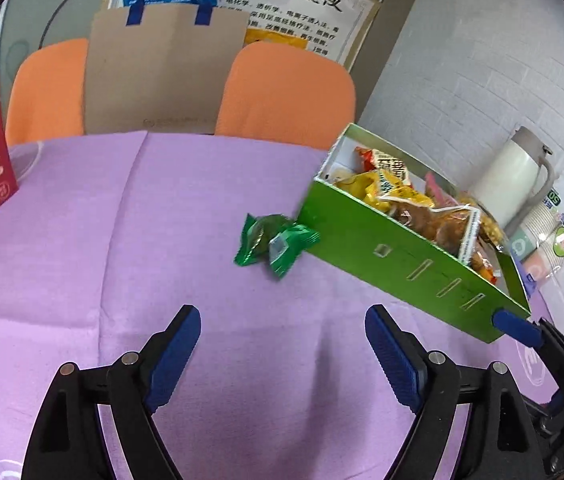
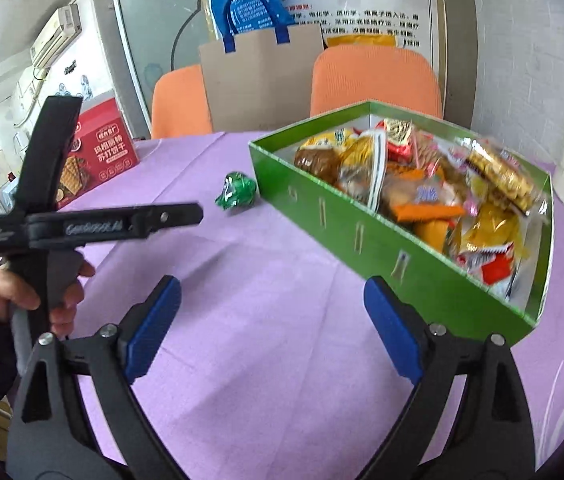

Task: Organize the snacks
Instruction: 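Move both tools toward the green packet on the table, then grasp the green packet with the left tool while the right also grips it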

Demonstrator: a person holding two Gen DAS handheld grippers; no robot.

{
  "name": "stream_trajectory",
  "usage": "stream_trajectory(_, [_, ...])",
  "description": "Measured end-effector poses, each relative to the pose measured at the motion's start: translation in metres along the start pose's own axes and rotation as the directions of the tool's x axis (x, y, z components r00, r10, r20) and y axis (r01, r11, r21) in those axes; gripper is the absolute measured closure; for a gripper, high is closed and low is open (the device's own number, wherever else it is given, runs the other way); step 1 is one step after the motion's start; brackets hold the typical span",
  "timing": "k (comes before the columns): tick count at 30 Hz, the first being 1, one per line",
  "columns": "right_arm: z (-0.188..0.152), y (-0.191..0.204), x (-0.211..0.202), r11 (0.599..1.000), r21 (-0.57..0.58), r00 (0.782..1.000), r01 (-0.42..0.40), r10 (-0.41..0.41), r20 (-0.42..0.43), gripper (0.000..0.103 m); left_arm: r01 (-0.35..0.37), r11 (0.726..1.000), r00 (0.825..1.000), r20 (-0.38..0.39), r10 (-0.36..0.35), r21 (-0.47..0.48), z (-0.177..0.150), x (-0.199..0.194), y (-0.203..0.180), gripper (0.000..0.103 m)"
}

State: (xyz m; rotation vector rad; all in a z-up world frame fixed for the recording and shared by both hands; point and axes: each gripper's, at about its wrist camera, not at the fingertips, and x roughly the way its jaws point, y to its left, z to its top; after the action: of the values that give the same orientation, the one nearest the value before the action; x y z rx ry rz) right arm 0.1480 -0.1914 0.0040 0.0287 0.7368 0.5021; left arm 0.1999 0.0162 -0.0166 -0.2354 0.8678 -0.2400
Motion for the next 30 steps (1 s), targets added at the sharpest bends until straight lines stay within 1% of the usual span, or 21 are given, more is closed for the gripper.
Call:
stream_trajectory(2, [-0.005, -0.001, -0.002, 1.0, 0.012, 1.0, -0.006, 0.007, -0.004, 0.01, -0.001, 1.0, 1.0, 0.012, 0.001, -0.012, 0.003, 0.006, 0.005, 0.018])
stream_trajectory(3, [-0.007, 0.0, -0.004, 1.0, 0.017, 1.0, -0.007, 0.007, -0.004, 0.01, -0.013, 1.0, 1.0, 0.023, 0.013, -0.007, 0.007, 0.01, 0.005, 0.018])
stream_trajectory(5, [-0.01, -0.004, -0.006, 0.999, 0.035, 1.0, -0.002, 0.002, -0.006, 0.01, -0.032, 0.999, 0.999, 0.039, 0.032, 0.01, 0.015, 0.017, 0.002, 0.018])
stream_trajectory(9, [-0.015, -0.014, -0.01, 0.997, 0.073, 1.0, 0.01, -0.008, -0.02, 0.01, -0.034, 0.998, 0.999, 0.038, 0.032, 0.054, 0.033, 0.038, -0.008, 0.019])
stream_trajectory(10, [-0.016, -0.016, -0.011, 0.997, 0.08, 1.0, 0.013, -0.011, -0.022, 0.01, -0.043, 0.997, 0.999, 0.034, 0.041, 0.067, 0.037, 0.043, -0.011, 0.02])
stream_trajectory(12, [-0.018, -0.02, -0.013, 0.996, 0.088, 1.0, 0.019, -0.018, -0.022, 0.01, -0.067, 0.994, 0.998, 0.004, 0.067, 0.086, 0.044, 0.058, -0.014, 0.03])
stream_trajectory(13, [-0.018, -0.021, -0.013, 0.996, 0.091, 1.0, 0.021, -0.019, -0.021, 0.01, -0.057, 0.995, 0.998, -0.028, 0.059, 0.087, 0.047, 0.068, -0.012, 0.049])
stream_trajectory(14, [-0.019, -0.022, -0.014, 0.995, 0.094, 1.0, 0.02, -0.019, -0.018, 0.01, -0.046, 0.995, 0.997, -0.051, 0.05, 0.089, 0.045, 0.071, -0.012, 0.057])
stream_trajectory(15, [-0.02, -0.023, -0.015, 0.995, 0.098, 1.0, 0.02, -0.018, -0.017, 0.01, -0.048, 0.994, 0.998, -0.041, 0.052, 0.093, 0.044, 0.069, -0.013, 0.061])
stream_trajectory(16, [-0.021, -0.025, -0.016, 0.994, 0.104, 1.0, 0.02, -0.018, -0.018, 0.01, -0.032, 0.994, 0.999, -0.036, 0.035, 0.103, 0.042, 0.064, -0.015, 0.064])
stream_trajectory(18, [-0.021, -0.026, -0.016, 0.994, 0.11, 1.0, 0.016, -0.013, -0.023, 0.01, 0.012, 0.992, 0.998, -0.058, -0.004, 0.124, 0.029, 0.057, -0.021, 0.064])
stream_trajectory(20, [-0.024, -0.027, -0.016, 0.994, 0.108, 1.0, 0.007, -0.003, -0.03, 0.01, 0.042, 0.983, 0.998, -0.061, -0.031, 0.18, 0.009, 0.043, -0.031, 0.064])
stream_trajectory(21, [-0.026, -0.026, -0.015, 0.994, 0.105, 0.999, 0.006, -0.002, -0.038, 0.01, 0.068, 0.979, 0.996, -0.066, -0.056, 0.192, -0.003, 0.035, -0.035, 0.064])
stream_trajectory(23, [-0.03, -0.024, -0.015, 0.995, 0.102, 0.999, -0.003, 0.008, -0.051, 0.01, 0.131, 0.975, 0.989, -0.091, -0.117, 0.178, -0.02, 0.019, -0.039, 0.062])
stream_trajectory(24, [-0.032, -0.022, -0.014, 0.995, 0.1, 0.998, -0.009, 0.015, -0.058, 0.01, 0.161, 0.974, 0.984, -0.107, -0.145, 0.159, -0.029, 0.01, -0.041, 0.059])
stream_trajectory(25, [-0.033, -0.02, -0.013, 0.995, 0.098, 0.998, -0.019, 0.025, -0.064, 0.01, 0.175, 0.975, 0.981, -0.114, -0.159, 0.14, -0.034, 0.004, -0.041, 0.054])
stream_trajectory(26, [-0.034, -0.017, -0.012, 0.995, 0.094, 0.997, -0.034, 0.04, -0.069, 0.01, 0.183, 0.976, 0.978, -0.125, -0.169, 0.117, -0.04, -0.004, -0.042, 0.043])
stream_trajectory(28, [-0.035, -0.01, -0.008, 0.995, 0.08, 0.994, -0.064, 0.07, -0.083, 0.01, 0.211, 0.974, 0.972, -0.125, -0.2, 0.083, -0.048, -0.018, -0.039, 0.032])
stream_trajectory(30, [-0.035, -0.002, -0.003, 0.995, 0.06, 0.991, -0.08, 0.086, -0.1, 0.01, 0.235, 0.971, 0.967, -0.109, -0.229, 0.049, -0.049, -0.027, -0.031, 0.032])
